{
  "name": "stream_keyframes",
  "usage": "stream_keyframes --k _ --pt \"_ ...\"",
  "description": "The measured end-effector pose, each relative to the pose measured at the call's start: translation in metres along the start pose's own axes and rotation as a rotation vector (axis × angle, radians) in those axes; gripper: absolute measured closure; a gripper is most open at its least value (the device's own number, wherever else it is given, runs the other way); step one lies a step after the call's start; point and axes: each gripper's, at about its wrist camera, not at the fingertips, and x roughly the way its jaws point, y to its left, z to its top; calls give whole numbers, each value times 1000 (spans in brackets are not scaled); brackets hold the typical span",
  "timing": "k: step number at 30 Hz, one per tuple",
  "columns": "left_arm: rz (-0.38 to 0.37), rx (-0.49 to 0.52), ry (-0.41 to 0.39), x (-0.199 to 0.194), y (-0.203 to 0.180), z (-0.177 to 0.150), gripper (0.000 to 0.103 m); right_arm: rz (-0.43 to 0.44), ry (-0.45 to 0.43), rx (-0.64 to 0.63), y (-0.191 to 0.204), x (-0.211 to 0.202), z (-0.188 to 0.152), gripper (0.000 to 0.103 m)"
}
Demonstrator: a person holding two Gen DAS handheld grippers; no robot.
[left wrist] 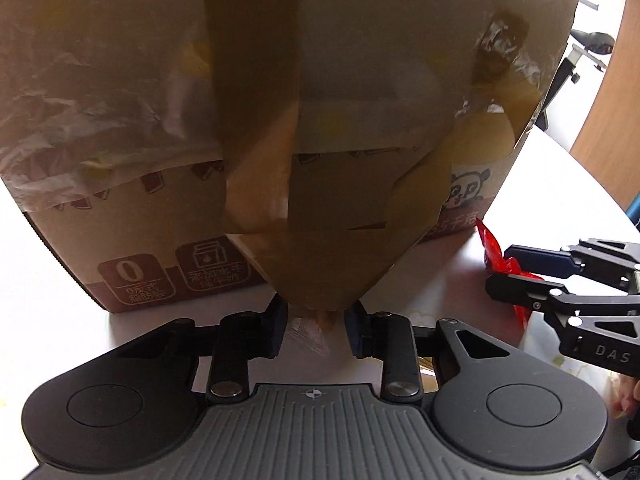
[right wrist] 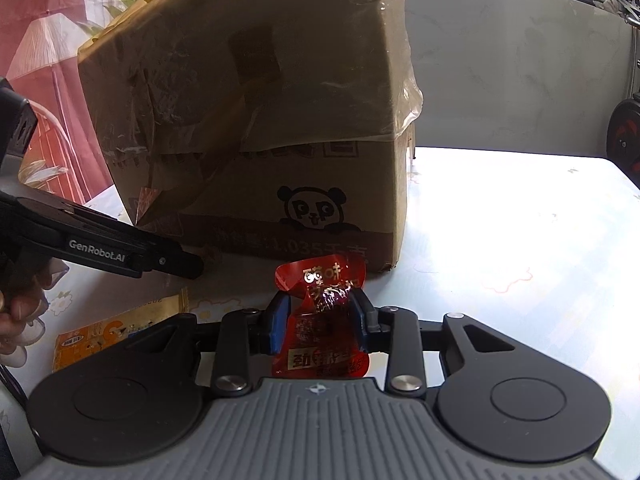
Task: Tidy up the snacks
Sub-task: 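Grasp the red candy bag with the right gripper while the left gripper grasps the small brown candy, then lift the red bag and brown candy and carry them over the box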
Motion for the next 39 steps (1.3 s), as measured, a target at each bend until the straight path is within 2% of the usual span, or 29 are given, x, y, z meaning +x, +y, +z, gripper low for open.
stream_keyframes --k 2,3,6,9,15,20,25,31,36,39 --pt "15 38 -14 2 -5 -1 74 -1 0 -2 0 1 0 68" --pt "11 50 -17 2 -7 -2 80 -1 0 -3 1 1 0 68" --pt "24 59 -24 -2 -11 -8 83 -3 -2 -1 1 1 1 67" --pt "24 33 -35 -10 -12 -17 83 -19 -13 -5 2 1 0 62" --pt "13 -66 -82 -40 8 -33 83 -41 -74 -86 16 -7 -5 61" --pt "7 -158 -122 -59 24 -45 83 -49 5 -104 20 9 -1 61" --pt "-9 -229 -150 -72 34 -51 83 -65 25 -80 17 15 1 55" --pt "-23 -240 -167 -77 33 -51 83 -37 25 -109 20 10 1 49" --pt "-31 -241 -172 -85 36 -56 83 -29 102 -196 23 14 6 49" --pt "-34 -241 -166 -83 35 -57 83 -10 139 -216 19 20 8 45"
